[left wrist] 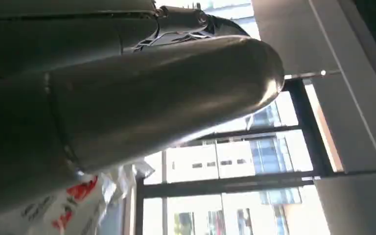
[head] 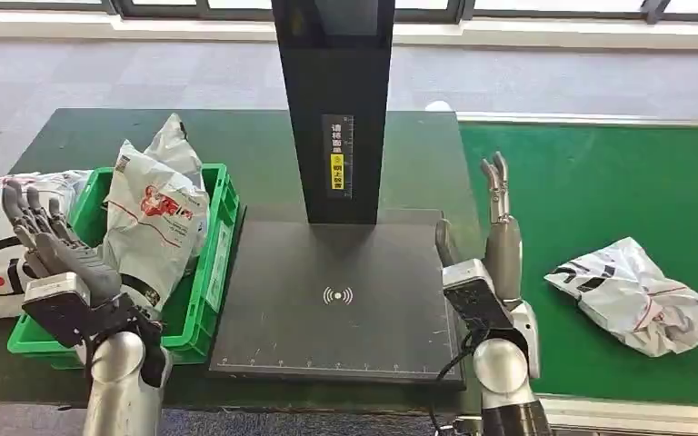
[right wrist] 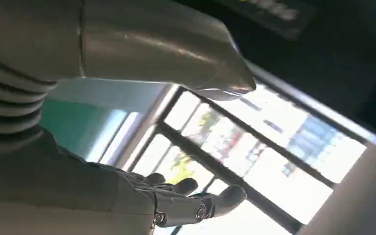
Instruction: Moved the parcel from conveyor to table for the left to box.
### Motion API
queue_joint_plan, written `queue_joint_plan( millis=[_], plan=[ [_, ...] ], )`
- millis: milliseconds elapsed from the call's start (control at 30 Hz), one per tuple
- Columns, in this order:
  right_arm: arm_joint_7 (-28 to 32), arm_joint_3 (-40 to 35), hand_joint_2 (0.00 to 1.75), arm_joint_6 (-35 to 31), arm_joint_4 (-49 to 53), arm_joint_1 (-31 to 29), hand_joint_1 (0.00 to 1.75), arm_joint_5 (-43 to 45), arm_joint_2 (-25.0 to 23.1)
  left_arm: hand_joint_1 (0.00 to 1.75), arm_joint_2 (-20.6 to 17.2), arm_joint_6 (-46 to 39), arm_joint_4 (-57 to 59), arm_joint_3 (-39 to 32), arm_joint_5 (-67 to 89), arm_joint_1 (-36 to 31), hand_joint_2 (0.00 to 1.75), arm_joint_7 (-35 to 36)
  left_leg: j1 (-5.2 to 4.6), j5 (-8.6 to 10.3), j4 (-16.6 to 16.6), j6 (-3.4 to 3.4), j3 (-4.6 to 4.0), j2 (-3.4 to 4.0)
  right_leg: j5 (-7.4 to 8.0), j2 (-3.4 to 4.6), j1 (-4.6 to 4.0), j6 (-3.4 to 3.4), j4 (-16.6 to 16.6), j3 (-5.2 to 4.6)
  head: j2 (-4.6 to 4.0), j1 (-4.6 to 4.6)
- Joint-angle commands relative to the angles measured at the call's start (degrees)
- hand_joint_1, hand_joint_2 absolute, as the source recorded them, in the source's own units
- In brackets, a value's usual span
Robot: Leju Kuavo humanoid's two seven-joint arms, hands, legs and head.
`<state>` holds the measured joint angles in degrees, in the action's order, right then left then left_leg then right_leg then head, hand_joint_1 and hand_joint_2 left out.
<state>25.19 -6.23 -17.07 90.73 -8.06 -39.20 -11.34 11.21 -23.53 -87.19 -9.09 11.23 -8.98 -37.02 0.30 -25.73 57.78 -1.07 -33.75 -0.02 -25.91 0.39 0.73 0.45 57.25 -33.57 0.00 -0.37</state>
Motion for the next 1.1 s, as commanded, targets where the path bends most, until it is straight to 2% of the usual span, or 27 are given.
queue_joint_plan(
  millis=[33,100,167,333,433,533,700,833,900,933,1000,1100],
  plan=[
    [-19.75,20.66,1.75,-5.96,-26.82,-6.12,0.0,-23.09,6.43,0.0,-2.39,22.11,-8.68,13.87,-4.85,4.4,0.0,0.74,0.08,0.02,-0.09,0.07,0.16,-0.07,0.05,-0.11,-0.09,0.02,-0.23,0.26,0.0,0.0],
    [-28.4,28.26,1.75,-8.09,-33.25,-6.92,0.0,-32.73,8.65,0.0,-1.87,23.91,-9.81,15.0,-2.18,4.96,0.0,-0.25,0.07,0.04,-0.13,0.1,0.19,-0.26,0.04,-0.29,-0.07,0.04,-0.33,0.39,0.0,0.0],
    [-33.11,34.72,1.75,-7.95,-39.51,-8.29,0.0,-37.98,10.75,0.0,-2.18,24.7,-10.45,16.41,-1.25,5.2,0.0,-0.45,0.02,0.05,-0.11,0.12,0.15,-0.43,0.02,-0.45,-0.02,0.05,-0.34,0.4,0.0,0.0],
    [-32.4,39.56,1.75,-7.72,-44.19,-10.48,0.0,-38.18,11.8,0.0,-1.72,24.65,-11.04,16.14,-1.0,6.78,0.0,-0.53,-0.07,0.06,-0.2,0.22,0.24,-0.57,0.0,-0.59,0.06,0.1,-0.45,0.58,0.0,0.02],
    [-33.58,40.97,1.75,-6.81,-44.91,-9.61,0.0,-38.86,12.34,0.0,-1.03,24.91,-10.85,15.46,-0.9,6.49,0.0,-0.62,-0.09,-0.07,-0.07,0.24,0.12,-0.26,-0.01,-0.29,0.08,0.08,-0.25,0.32,0.0,0.0],
    [-33.25,43.28,1.75,-7.67,-45.66,-8.74,0.0,-38.89,12.86,0.0,-0.82,25.09,-10.1,15.05,-0.64,6.28,0.0,-0.61,-0.07,-0.03,-0.16,0.22,0.19,-0.4,-0.01,-0.44,0.04,0.05,-0.33,0.39,0.0,0.02],
    [-32.84,45.27,1.75,-10.5,-48.28,-9.74,0.0,-39.75,14.33,0.0,-1.14,25.24,-9.56,15.09,-0.69,6.79,0.0,-0.85,-0.07,-0.05,-0.05,0.26,0.07,-0.32,-0.07,-0.34,0.05,0.12,-0.18,0.24,0.0,0.02],
    [-30.91,46.72,1.75,-16.05,-51.3,-11.41,0.0,-39.73,15.08,0.0,-1.2,25.39,-8.91,15.4,-0.63,6.5,0.0,-1.02,-0.05,-0.02,-0.18,0.29,0.2,-0.26,0.01,-0.31,0.04,0.11,-0.38,0.41,0.0,0.02],
    [-29.57,47.33,1.75,-15.6,-55.14,-12.96,0.0,-39.07,16.06,0.0,-1.08,25.39,-7.62,15.63,-0.81,5.44,0.0,-1.03,-0.09,-0.04,-0.06,0.26,0.08,-0.28,-0.05,-0.3,0.09,0.12,-0.19,0.26,0.0,0.02],
    [-29.38,47.28,1.75,-15.06,-56.05,-13.3,1.75,-39.18,16.25,0.0,-1.07,25.38,-7.38,15.63,-0.86,5.23,0.0,-1.04,-0.11,-0.01,-0.13,0.27,0.15,-0.31,-0.03,-0.34,0.1,0.11,-0.27,0.33,0.0,0.02],
    [-28.11,46.83,1.75,-11.54,-60.14,-15.37,1.75,-39.35,16.92,0.0,-1.03,25.48,-6.28,15.41,-0.96,4.47,0.0,-0.99,-0.09,-0.01,-0.1,0.23,0.12,-0.28,-0.01,-0.3,0.09,0.13,-0.27,0.32,0.0,0.02],
    [-28.02,46.61,1.75,-11.21,-61.44,-16.63,1.75,-39.42,16.73,0.0,-0.9,25.64,-5.97,15.13,-1.07,4.2,0.0,-0.91,-0.09,-0.04,-0.05,0.24,0.1,-0.16,0.01,-0.18,0.09,0.13,-0.19,0.23,0.0,0.02]
  ],
)
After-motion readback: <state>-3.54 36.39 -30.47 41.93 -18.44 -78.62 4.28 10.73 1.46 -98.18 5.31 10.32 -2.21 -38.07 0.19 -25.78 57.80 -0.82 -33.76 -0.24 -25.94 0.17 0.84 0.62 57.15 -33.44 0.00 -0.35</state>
